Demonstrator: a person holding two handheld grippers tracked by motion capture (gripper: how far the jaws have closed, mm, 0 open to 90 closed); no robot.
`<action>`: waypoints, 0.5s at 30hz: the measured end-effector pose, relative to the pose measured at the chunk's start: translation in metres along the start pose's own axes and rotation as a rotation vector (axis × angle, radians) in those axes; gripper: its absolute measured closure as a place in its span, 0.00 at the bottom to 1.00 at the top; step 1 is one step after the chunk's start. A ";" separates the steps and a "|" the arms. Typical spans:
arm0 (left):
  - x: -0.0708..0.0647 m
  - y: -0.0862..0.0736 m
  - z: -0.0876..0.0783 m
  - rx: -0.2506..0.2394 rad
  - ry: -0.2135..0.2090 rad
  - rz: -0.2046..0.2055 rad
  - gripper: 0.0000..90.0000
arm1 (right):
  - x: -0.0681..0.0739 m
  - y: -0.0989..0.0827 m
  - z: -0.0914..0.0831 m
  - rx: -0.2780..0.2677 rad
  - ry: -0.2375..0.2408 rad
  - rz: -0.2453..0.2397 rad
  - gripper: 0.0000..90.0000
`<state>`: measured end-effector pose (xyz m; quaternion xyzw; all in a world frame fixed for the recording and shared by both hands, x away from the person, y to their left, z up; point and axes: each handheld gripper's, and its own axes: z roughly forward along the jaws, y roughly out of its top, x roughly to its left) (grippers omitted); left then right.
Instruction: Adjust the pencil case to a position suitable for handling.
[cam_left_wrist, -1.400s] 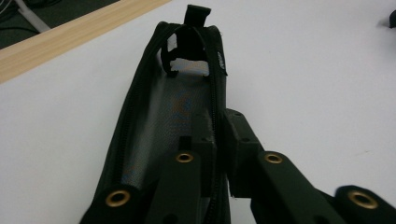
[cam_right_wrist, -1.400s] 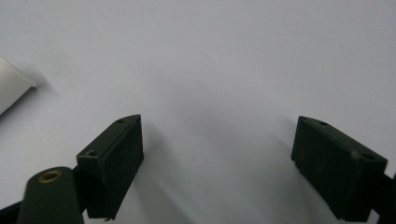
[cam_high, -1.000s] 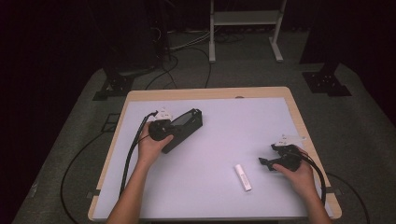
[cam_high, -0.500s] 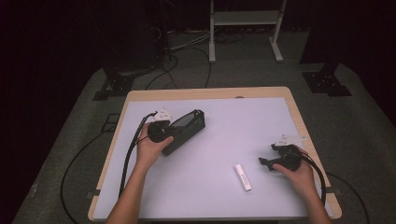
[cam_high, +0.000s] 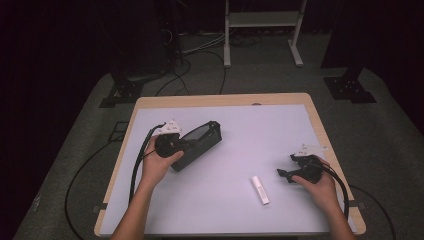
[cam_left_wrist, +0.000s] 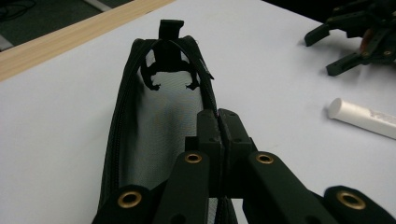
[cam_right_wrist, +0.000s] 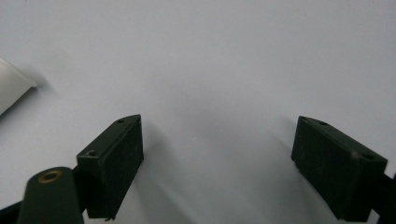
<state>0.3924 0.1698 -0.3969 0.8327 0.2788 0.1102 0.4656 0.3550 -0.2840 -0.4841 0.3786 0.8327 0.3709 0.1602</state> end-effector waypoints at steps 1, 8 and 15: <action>-0.001 0.000 0.000 -0.003 -0.004 0.001 0.99 | 0.000 0.000 0.000 0.000 0.000 0.000 0.17; -0.016 0.004 0.004 -0.005 -0.049 0.027 0.99 | 0.000 0.000 0.000 0.001 0.001 0.001 0.17; -0.026 0.002 0.008 -0.014 -0.102 0.049 0.99 | 0.000 0.000 0.000 0.000 0.001 0.001 0.17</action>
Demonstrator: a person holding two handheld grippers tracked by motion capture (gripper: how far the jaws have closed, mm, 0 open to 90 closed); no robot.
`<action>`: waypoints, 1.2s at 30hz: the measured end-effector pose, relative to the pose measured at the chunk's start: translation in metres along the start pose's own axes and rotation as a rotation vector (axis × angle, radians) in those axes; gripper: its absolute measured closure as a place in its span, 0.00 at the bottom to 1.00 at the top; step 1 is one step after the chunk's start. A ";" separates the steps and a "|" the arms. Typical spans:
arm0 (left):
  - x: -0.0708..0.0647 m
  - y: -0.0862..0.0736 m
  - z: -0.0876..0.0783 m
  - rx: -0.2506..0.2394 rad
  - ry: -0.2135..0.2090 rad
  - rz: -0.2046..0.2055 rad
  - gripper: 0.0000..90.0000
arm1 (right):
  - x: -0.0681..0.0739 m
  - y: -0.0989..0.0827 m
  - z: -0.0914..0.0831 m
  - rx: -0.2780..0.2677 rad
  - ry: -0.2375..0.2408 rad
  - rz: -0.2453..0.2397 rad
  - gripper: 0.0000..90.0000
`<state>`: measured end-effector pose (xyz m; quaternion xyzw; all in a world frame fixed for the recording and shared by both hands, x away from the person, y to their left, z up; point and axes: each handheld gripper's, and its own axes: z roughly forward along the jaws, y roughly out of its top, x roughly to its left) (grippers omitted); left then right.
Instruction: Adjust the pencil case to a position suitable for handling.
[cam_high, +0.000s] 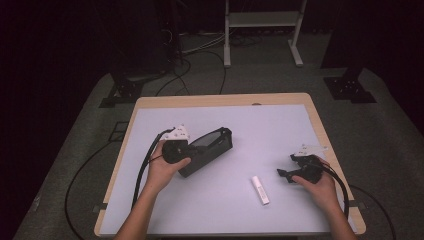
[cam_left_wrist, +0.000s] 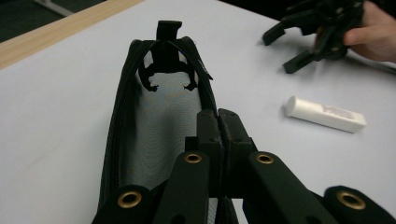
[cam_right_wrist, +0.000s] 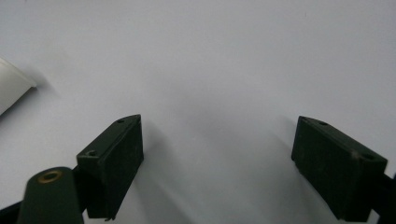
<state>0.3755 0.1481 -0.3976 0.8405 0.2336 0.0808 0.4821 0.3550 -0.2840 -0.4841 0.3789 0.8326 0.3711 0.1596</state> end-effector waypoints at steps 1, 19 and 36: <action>-0.001 0.000 0.000 0.003 -0.010 0.003 0.99 | 0.000 0.000 0.000 0.000 0.000 0.000 0.17; -0.020 -0.005 -0.002 0.040 -0.178 0.121 0.99 | 0.000 0.000 0.000 0.000 0.000 -0.001 0.17; -0.033 -0.008 0.010 0.091 -0.295 0.174 0.99 | 0.000 0.000 0.000 0.001 0.000 -0.003 0.17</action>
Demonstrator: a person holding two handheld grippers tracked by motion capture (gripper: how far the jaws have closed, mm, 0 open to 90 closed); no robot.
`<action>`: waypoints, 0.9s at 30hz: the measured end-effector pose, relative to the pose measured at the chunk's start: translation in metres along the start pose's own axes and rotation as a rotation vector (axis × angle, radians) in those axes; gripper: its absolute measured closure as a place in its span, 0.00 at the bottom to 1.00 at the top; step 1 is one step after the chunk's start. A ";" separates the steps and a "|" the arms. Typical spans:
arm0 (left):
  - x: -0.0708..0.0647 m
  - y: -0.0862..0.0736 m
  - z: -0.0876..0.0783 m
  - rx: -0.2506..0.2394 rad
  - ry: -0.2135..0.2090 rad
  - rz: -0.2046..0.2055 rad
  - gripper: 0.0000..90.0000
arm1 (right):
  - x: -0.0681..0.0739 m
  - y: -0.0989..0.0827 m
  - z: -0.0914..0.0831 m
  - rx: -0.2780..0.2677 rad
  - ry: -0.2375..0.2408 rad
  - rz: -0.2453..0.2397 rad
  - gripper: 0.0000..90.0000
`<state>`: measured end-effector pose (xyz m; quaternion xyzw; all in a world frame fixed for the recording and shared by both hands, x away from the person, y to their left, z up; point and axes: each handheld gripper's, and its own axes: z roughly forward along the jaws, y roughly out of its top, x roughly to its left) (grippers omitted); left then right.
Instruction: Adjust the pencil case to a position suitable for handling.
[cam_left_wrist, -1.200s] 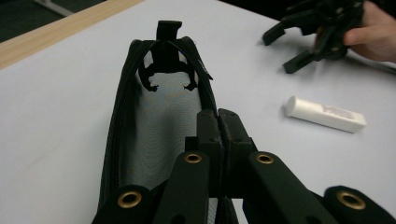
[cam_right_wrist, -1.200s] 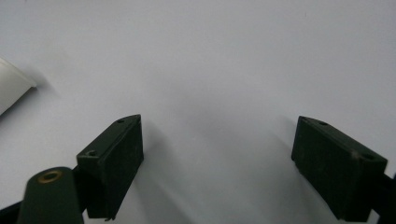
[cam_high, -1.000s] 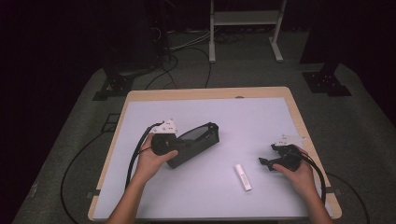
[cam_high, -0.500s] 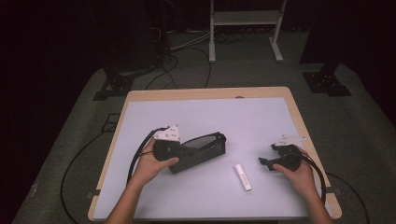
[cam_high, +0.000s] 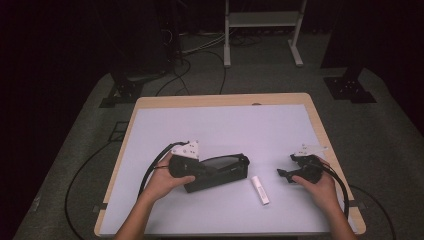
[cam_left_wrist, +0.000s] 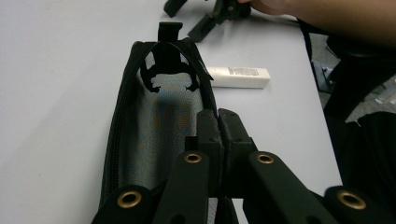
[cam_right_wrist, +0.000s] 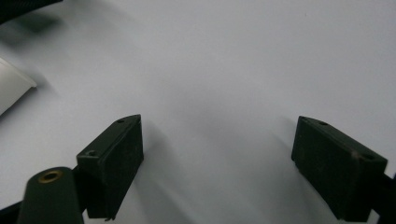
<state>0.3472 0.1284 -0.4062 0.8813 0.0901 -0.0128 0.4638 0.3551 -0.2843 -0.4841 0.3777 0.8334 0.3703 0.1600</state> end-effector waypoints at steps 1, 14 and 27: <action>0.000 0.000 0.000 0.001 -0.004 0.001 0.99 | 0.000 0.000 0.000 0.000 0.000 0.000 0.17; 0.000 -0.006 0.005 0.040 -0.045 0.005 0.97 | 0.000 0.000 0.000 0.000 0.000 0.000 0.17; 0.001 -0.009 -0.001 0.042 -0.021 0.000 0.88 | 0.000 0.000 0.000 -0.001 0.000 0.002 0.17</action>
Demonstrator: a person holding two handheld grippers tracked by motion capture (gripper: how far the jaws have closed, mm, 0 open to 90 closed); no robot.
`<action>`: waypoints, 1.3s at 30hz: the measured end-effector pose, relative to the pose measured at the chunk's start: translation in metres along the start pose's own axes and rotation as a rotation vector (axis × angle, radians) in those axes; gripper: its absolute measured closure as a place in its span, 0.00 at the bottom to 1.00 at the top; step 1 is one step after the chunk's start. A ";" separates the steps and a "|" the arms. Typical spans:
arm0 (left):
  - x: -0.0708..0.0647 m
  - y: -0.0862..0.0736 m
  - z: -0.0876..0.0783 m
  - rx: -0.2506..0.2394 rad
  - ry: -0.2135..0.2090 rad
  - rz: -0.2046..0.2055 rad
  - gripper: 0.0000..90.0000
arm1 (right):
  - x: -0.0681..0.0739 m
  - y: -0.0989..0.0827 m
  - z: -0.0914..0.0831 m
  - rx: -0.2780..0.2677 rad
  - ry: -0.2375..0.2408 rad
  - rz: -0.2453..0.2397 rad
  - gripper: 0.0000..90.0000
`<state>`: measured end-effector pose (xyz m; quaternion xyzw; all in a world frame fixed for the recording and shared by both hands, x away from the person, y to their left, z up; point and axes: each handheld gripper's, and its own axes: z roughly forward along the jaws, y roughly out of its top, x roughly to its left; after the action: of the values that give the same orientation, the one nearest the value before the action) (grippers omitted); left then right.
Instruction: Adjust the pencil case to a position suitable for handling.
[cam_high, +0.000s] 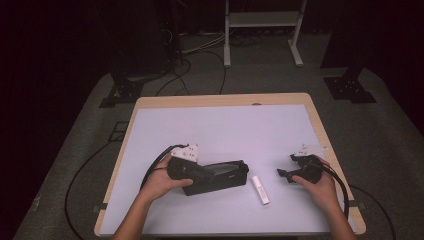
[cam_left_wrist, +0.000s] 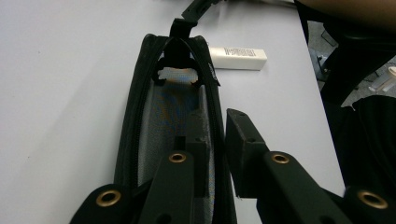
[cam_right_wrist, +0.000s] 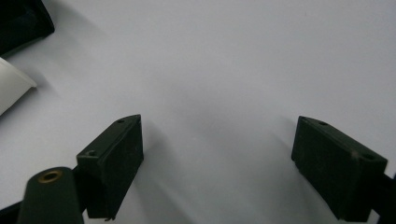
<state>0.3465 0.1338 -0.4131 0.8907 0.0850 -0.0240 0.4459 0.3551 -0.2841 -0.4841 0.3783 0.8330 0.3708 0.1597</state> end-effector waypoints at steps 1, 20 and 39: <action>0.000 0.000 -0.001 -0.001 0.003 0.002 0.87 | 0.000 0.000 0.000 0.000 0.000 0.000 0.17; 0.001 0.004 -0.031 -0.047 0.105 -0.035 0.57 | 0.000 0.000 0.000 0.000 0.000 0.000 0.17; 0.016 -0.010 -0.052 -0.052 0.293 -0.142 0.21 | 0.000 0.000 0.000 0.000 -0.001 -0.001 0.17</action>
<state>0.3586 0.1829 -0.3919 0.8647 0.2125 0.0771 0.4486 0.3551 -0.2842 -0.4841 0.3780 0.8332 0.3705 0.1601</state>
